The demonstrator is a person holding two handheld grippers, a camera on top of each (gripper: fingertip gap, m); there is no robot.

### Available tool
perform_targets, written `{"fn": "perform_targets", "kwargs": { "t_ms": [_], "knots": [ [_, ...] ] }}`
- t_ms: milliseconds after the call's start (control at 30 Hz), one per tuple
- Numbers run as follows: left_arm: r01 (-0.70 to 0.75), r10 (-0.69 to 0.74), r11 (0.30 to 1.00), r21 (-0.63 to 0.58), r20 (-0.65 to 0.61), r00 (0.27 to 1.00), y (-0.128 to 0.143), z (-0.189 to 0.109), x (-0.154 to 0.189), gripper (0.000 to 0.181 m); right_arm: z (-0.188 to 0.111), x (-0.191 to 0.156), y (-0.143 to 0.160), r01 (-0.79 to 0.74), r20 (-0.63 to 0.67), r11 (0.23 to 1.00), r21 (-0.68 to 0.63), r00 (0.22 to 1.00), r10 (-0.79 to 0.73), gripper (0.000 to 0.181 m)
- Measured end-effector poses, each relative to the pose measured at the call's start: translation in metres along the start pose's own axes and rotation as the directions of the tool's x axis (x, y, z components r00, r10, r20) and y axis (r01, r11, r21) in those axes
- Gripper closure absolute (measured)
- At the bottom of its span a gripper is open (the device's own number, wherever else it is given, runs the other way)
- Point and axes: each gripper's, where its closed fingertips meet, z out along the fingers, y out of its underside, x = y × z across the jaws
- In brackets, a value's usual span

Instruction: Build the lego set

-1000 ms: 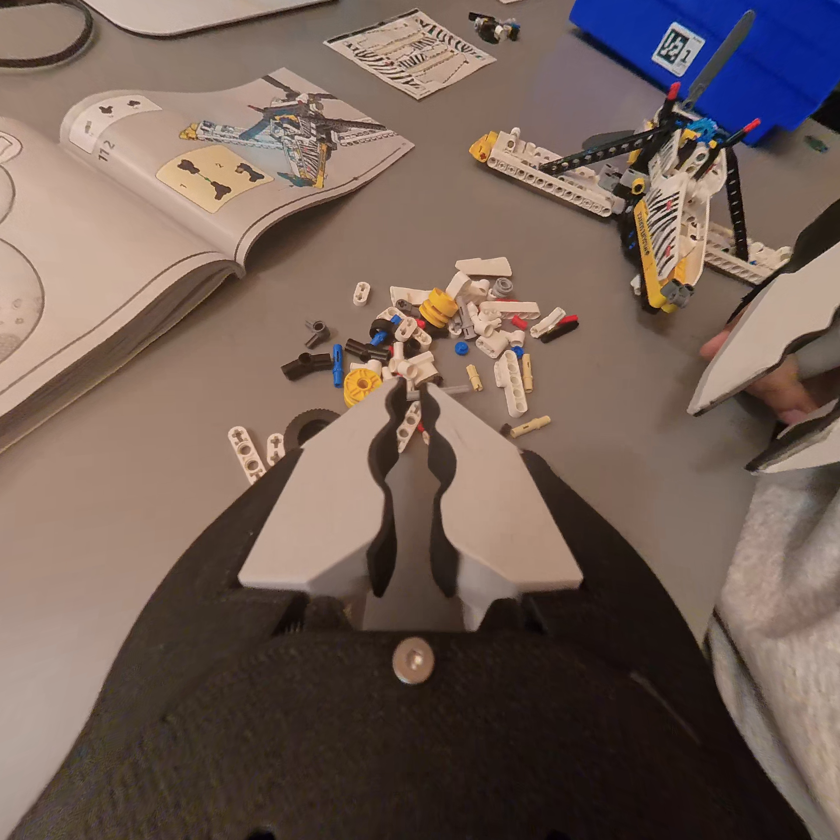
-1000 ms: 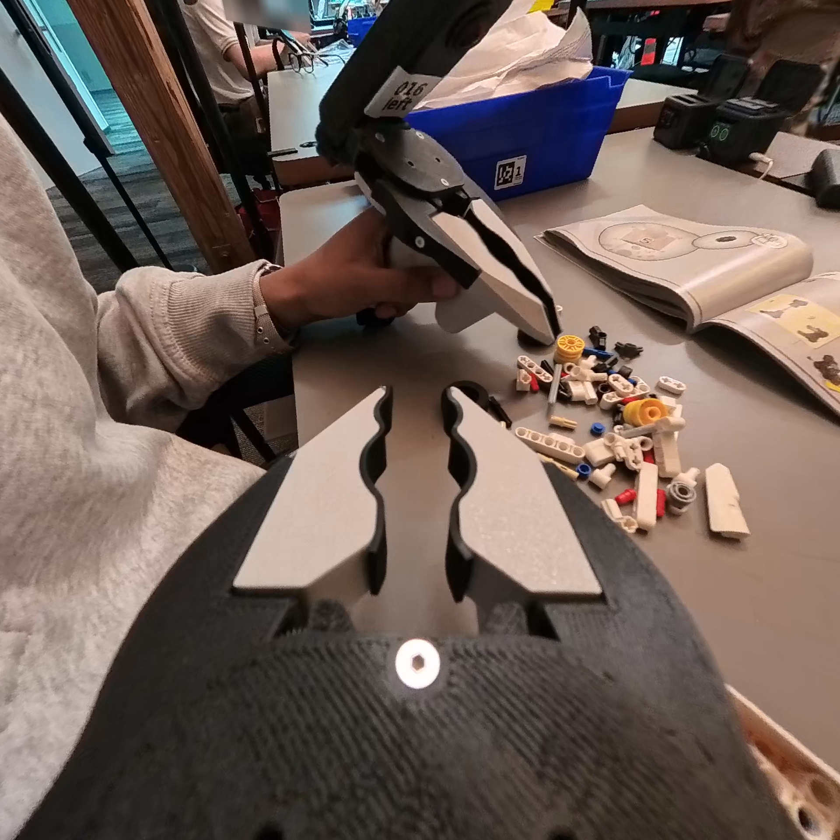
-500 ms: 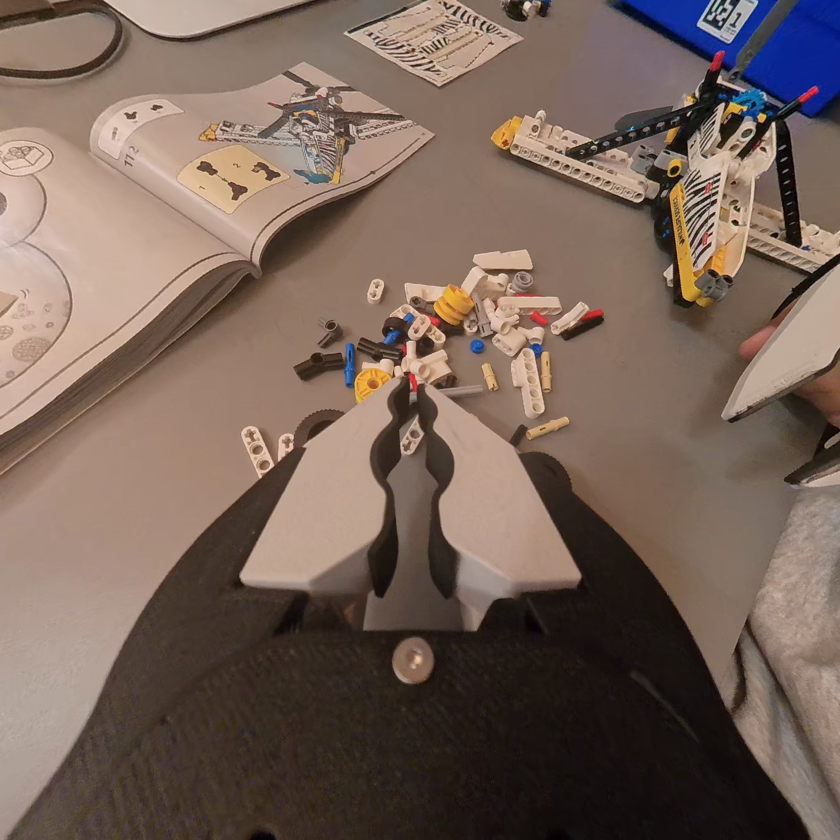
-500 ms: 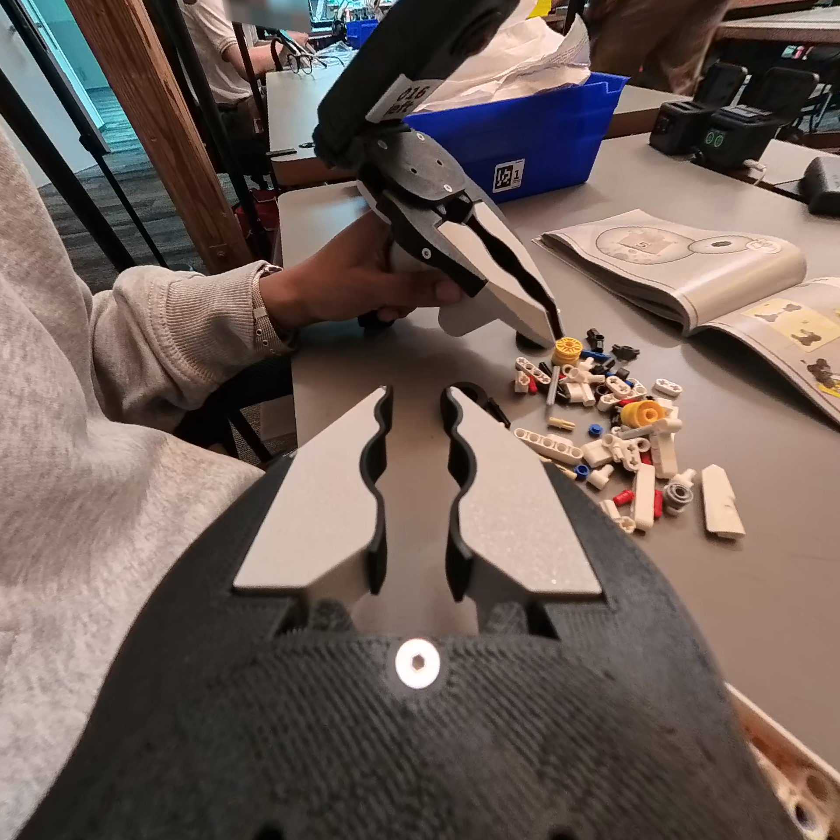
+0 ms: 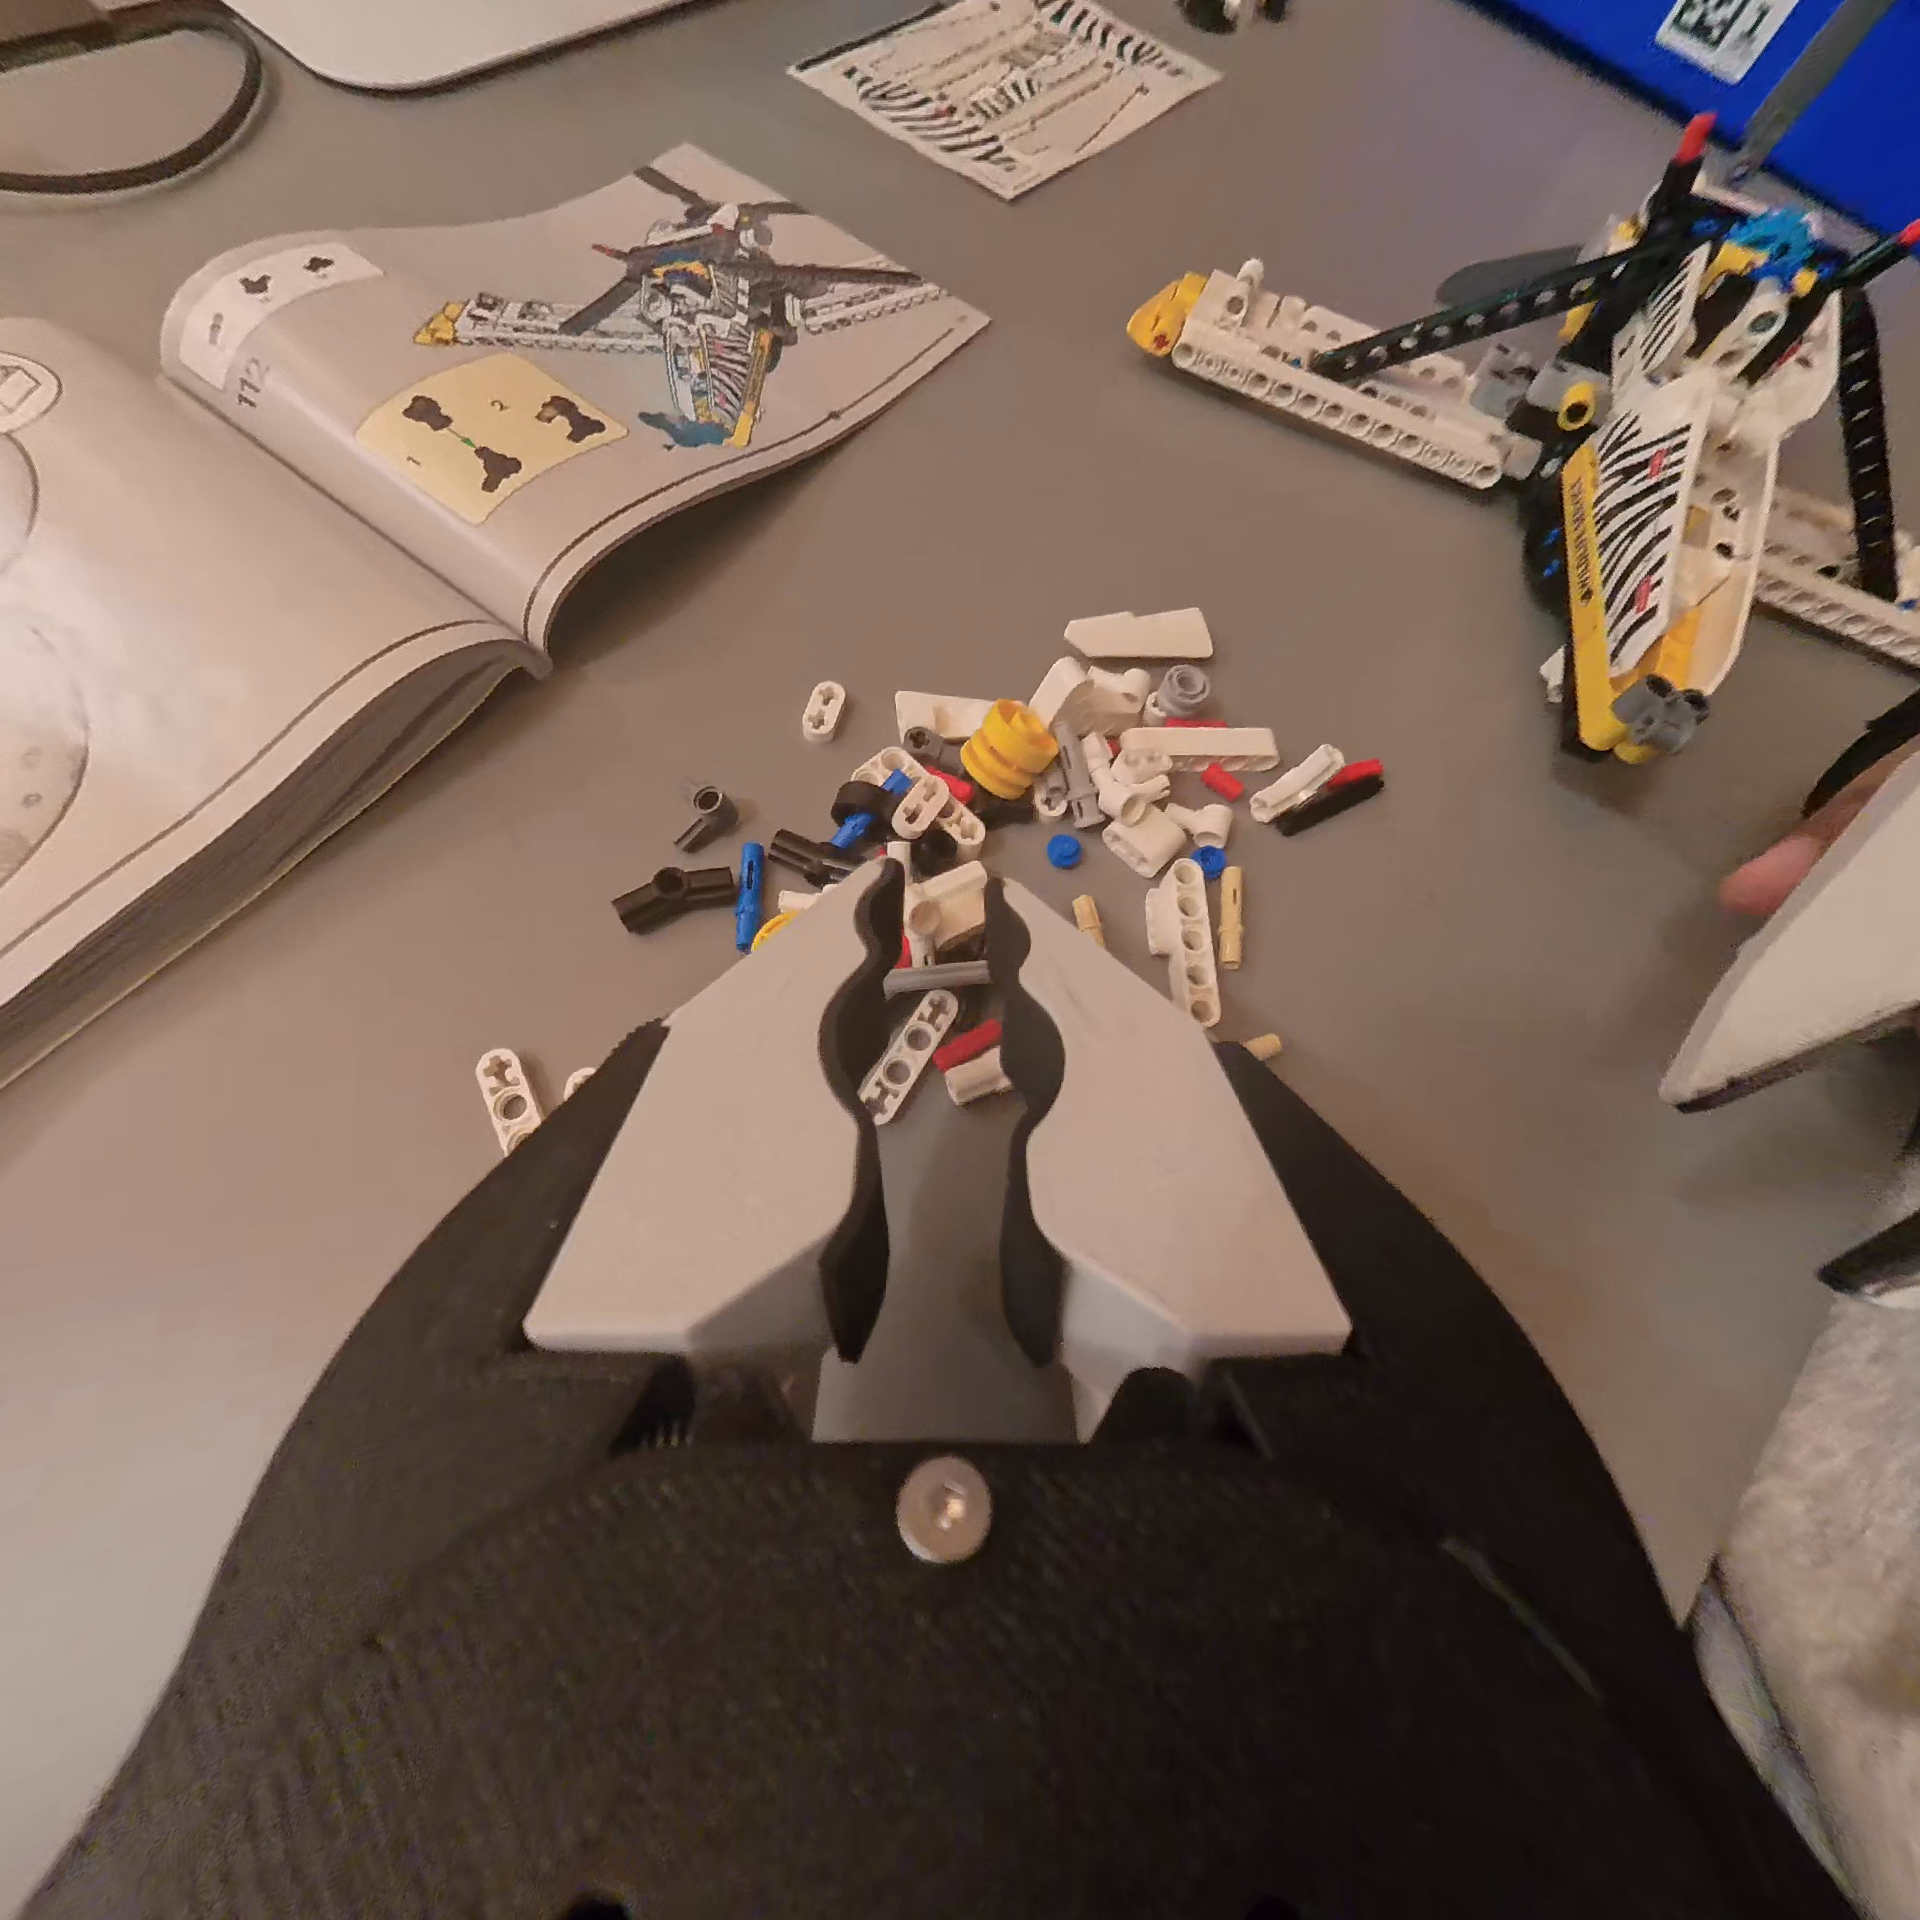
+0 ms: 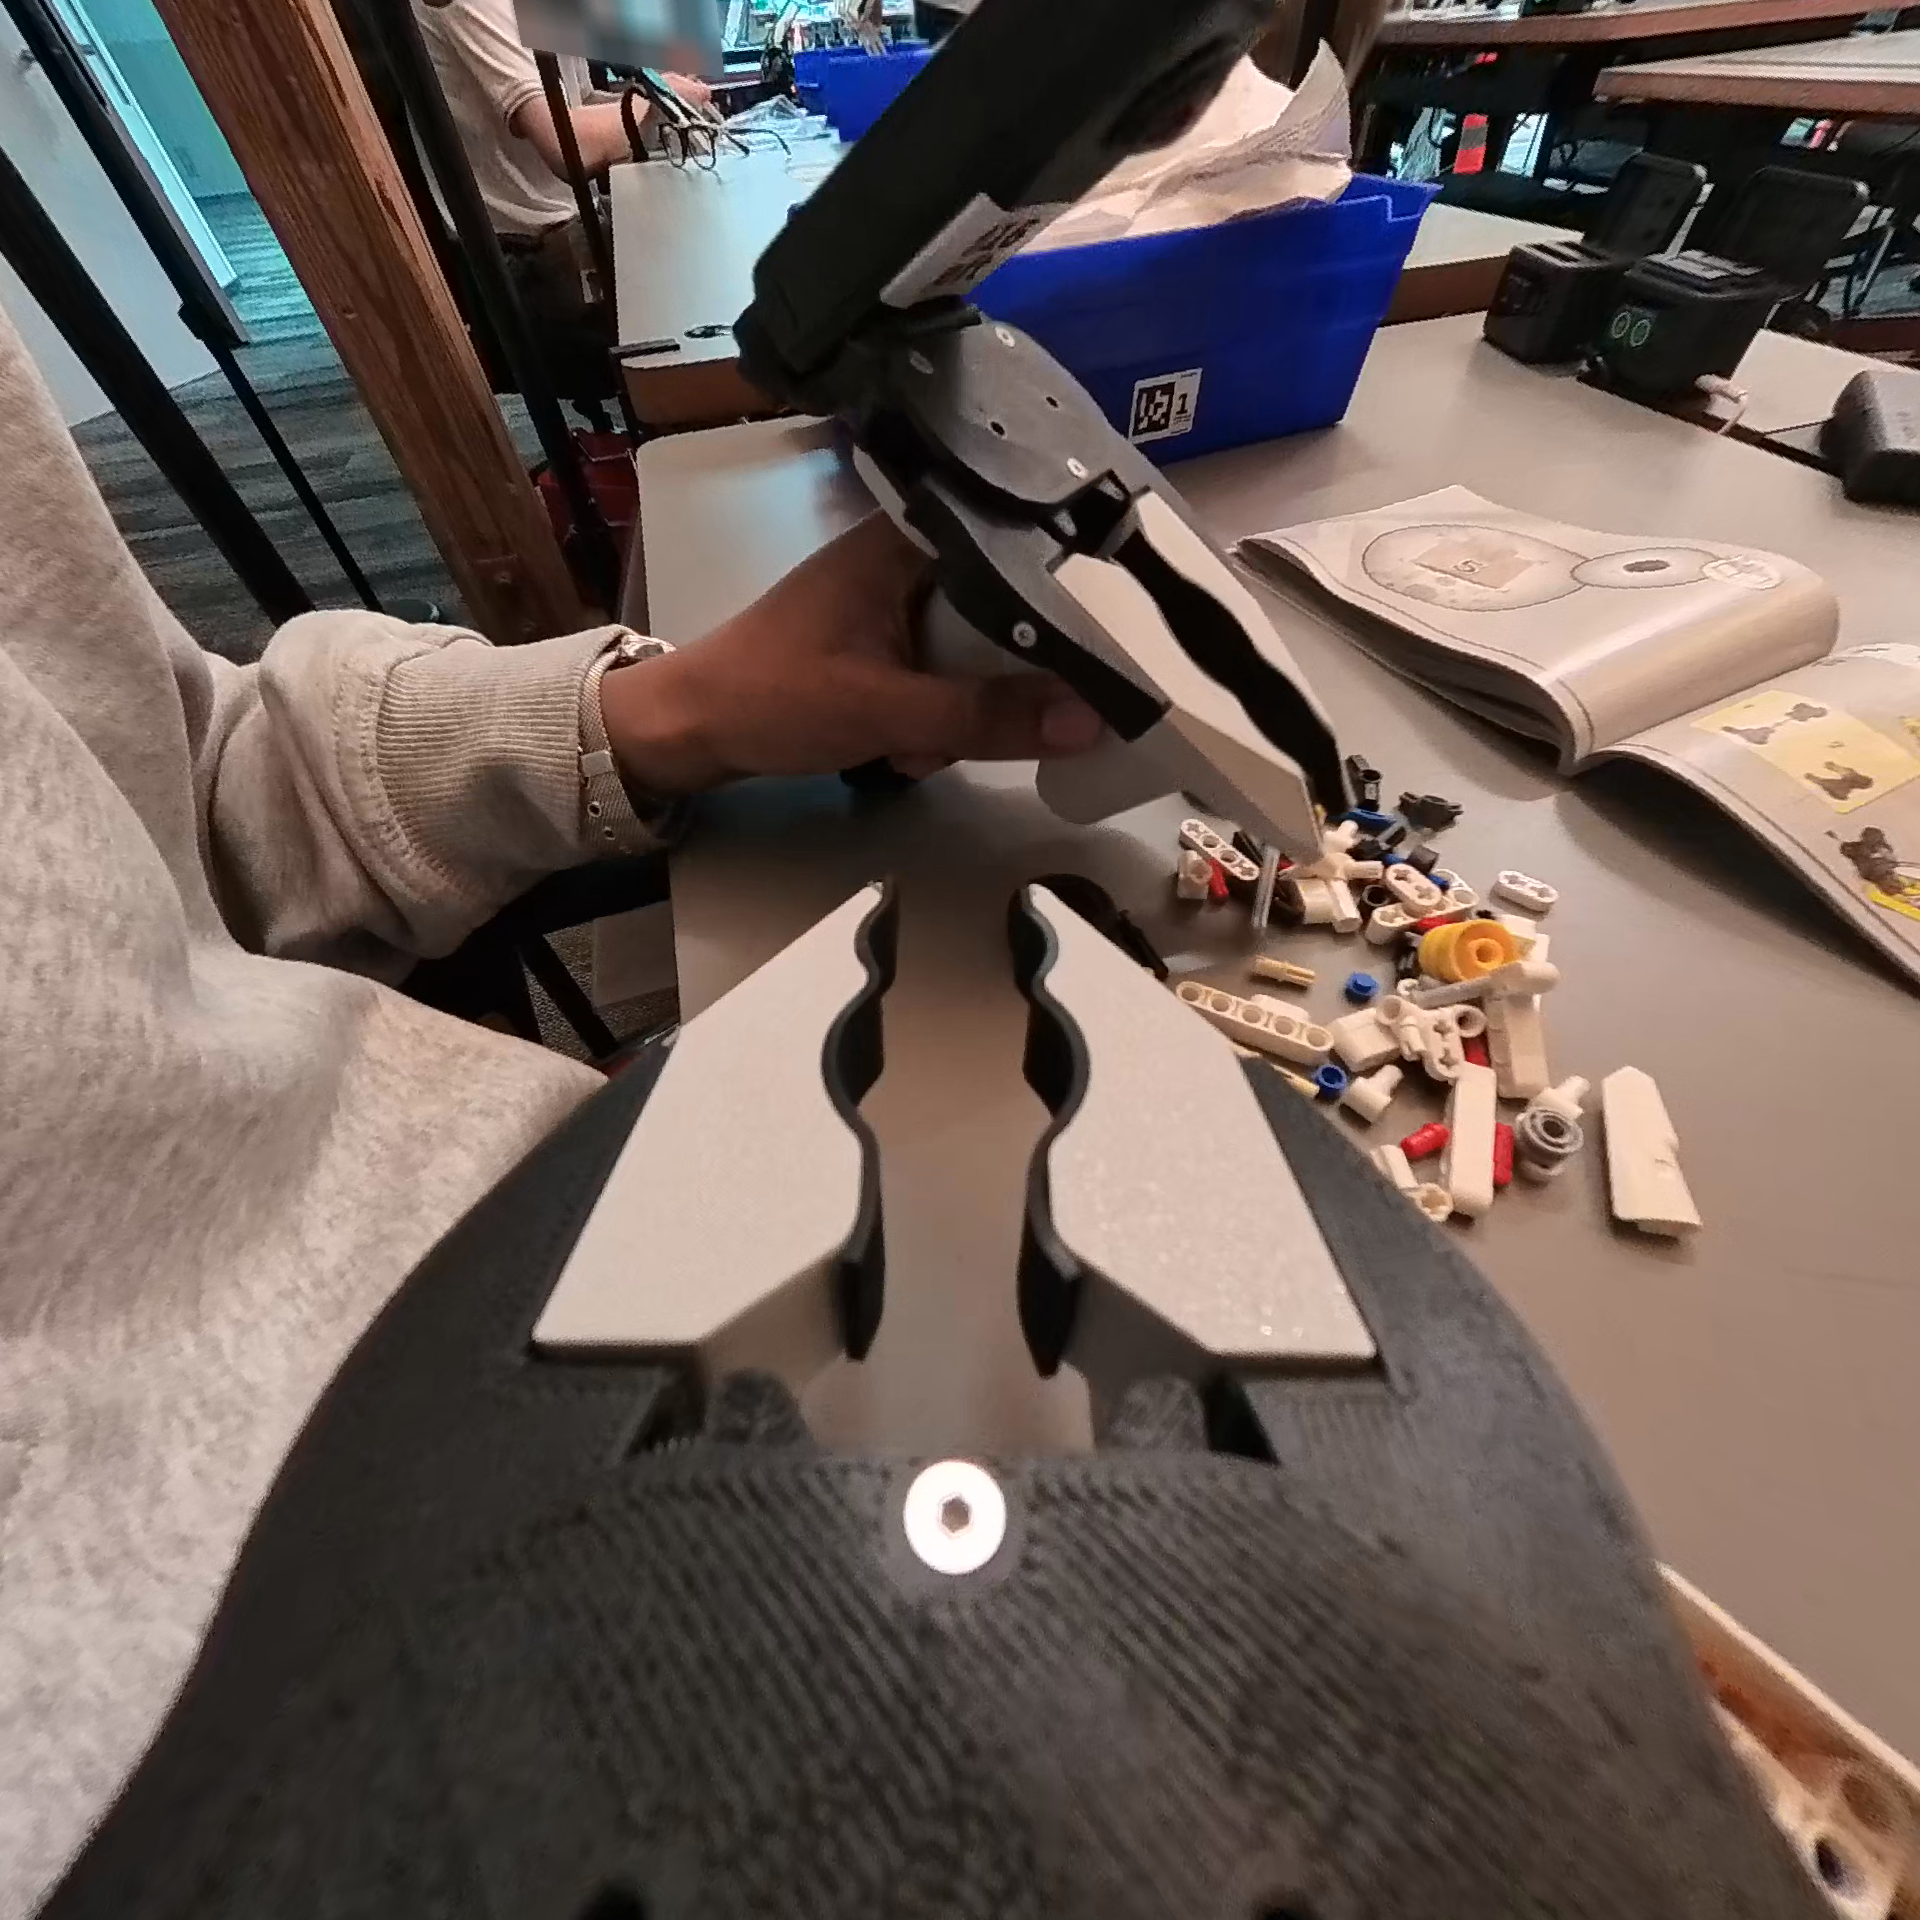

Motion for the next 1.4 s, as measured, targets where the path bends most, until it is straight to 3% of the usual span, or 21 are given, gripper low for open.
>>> {"fn": "perform_targets", "kwargs": {
  "t_ms": [133, 267, 433, 600, 867, 967, 1033, 1167, 1300, 1400],
  "knots": [
    [-0.004, 0.005, 0.999, -0.053, 0.024, 1.0, 0.006, 0.005, -0.002, 0.165, 0.0, -0.001, 0.0, 0.003, -0.001, 1.0, 0.003, 1.0, -0.003, 0.161],
    [-0.011, 0.015, 0.996, -0.087, 0.052, 0.999, 0.01, 0.008, -0.005, 0.175, 0.0, -0.001, -0.001, 0.002, 0.0, 1.0, 0.005, 1.0, -0.002, 0.161],
    [-0.006, 0.006, 1.0, -0.009, 0.039, 0.999, 0.001, 0.001, -0.004, 0.176, 0.0, -0.001, -0.001, 0.003, -0.001, 1.0, 0.007, 1.0, -0.003, 0.161],
    [0.139, -0.134, 0.981, 0.134, -0.042, 0.99, -0.014, -0.016, -0.012, 0.176, 0.0, -0.001, -0.001, 0.003, 0.0, 1.0, 0.01, 1.0, -0.003, 0.161],
    [0.287, -0.245, 0.936, 0.205, -0.208, 0.947, -0.017, -0.037, -0.022, 0.176, 0.0, -0.002, -0.003, 0.004, 0.004, 1.0, 0.019, 1.0, -0.004, 0.161],
    [0.305, -0.247, 0.94, 0.153, -0.315, 0.916, -0.012, -0.04, -0.014, 0.176, 0.001, -0.002, -0.003, 0.002, 0.005, 1.0, 0.018, 1.0, -0.002, 0.161],
    [0.236, -0.188, 0.968, 0.091, -0.366, 0.912, -0.001, -0.044, -0.003, 0.176, 0.001, -0.002, -0.003, 0.003, 0.004, 1.0, 0.02, 1.0, -0.003, 0.161],
    [0.106, -0.097, 0.994, 0.018, -0.275, 0.957, 0.016, -0.044, -0.006, 0.176, 0.002, -0.001, -0.002, -0.004, 0.006, 1.0, 0.012, 1.0, 0.004, 0.161],
    [0.07, -0.101, 0.99, -0.119, -0.283, 0.954, 0.036, -0.035, -0.001, 0.176, 0.003, -0.001, -0.002, -0.009, 0.009, 1.0, 0.007, 1.0, 0.009, 0.161],
    [0.048, -0.085, 0.989, -0.139, -0.273, 0.958, 0.039, -0.033, 0.0, 0.175, 0.003, 0.0, -0.002, -0.013, 0.011, 1.0, 0.009, 1.0, 0.013, 0.161]
  ]
}}
